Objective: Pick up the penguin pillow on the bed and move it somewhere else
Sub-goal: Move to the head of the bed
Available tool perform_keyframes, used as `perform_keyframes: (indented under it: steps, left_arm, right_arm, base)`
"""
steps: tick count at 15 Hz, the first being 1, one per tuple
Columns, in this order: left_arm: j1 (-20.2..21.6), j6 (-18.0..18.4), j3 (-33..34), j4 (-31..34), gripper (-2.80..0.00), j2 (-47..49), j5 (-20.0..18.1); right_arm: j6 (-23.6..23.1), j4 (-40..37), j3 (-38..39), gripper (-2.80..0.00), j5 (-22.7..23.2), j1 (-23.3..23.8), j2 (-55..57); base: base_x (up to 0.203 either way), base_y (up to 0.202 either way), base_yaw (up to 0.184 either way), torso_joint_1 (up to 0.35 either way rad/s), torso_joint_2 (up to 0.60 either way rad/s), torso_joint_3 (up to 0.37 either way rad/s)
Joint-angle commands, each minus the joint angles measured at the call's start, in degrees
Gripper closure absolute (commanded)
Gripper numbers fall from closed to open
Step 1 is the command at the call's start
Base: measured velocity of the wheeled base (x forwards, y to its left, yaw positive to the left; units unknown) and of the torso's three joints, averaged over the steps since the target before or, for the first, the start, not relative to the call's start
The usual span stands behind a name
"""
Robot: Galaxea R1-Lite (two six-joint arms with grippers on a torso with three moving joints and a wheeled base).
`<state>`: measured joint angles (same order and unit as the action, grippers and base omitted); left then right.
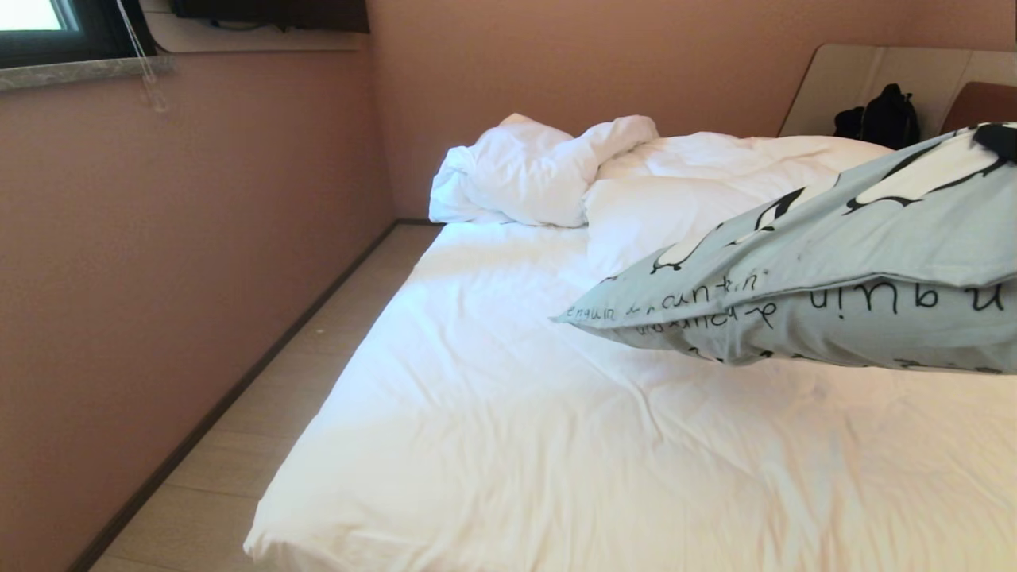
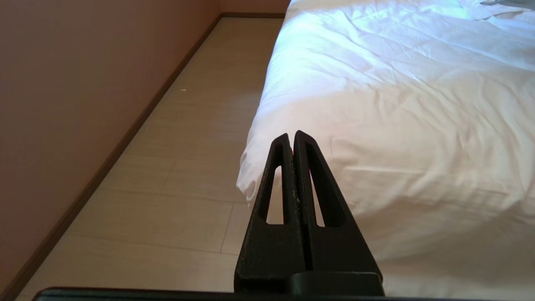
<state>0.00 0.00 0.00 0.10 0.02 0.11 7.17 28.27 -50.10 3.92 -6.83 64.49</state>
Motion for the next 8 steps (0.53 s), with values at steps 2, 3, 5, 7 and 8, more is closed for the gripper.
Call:
perform_keyframes:
  steps: [2, 3, 5, 7, 8]
  left_arm:
    - [0.0, -0.09, 0.09, -0.01, 0.0, -0.02, 0.07]
    - [0.0, -0.17, 0.09, -0.01, 0.0, -0.02, 0.07]
    - [0.0, -0.18, 0.09, -0.01, 0.0, -0.02, 0.07]
    - [0.0, -0.09, 0.09, -0.01, 0.0, -0.02, 0.0]
    - [0.0, -0.09, 0.09, -0.01, 0.0, -0.02, 0.05]
  right_arm:
    - [0.04, 0.21, 0.01, 0.0, 0.03, 0.06, -0.15]
    - [0.04, 0.29, 0.01, 0.0, 0.03, 0.06, -0.27]
    - [0.04, 0.29, 0.01, 0.0, 0.03, 0.06, -0.63]
    - [0.04, 0.29, 0.01, 0.0, 0.03, 0.06, -0.79]
    - [0.04, 0.29, 0.01, 0.0, 0.03, 0.06, -0.86]
  base:
    - [-0.134, 0.0, 0.003, 0.005, 0.0, 0.006]
    - [-0.19, 0.0, -0.001, -0.004, 0.0, 0.002]
    - [-0.191, 0.0, 0.0, -0.004, 0.0, 0.005]
    - [-0.18, 0.0, -0.002, 0.0, 0.0, 0.002]
    - [-0.12, 0.0, 0.005, -0.007, 0.0, 0.011]
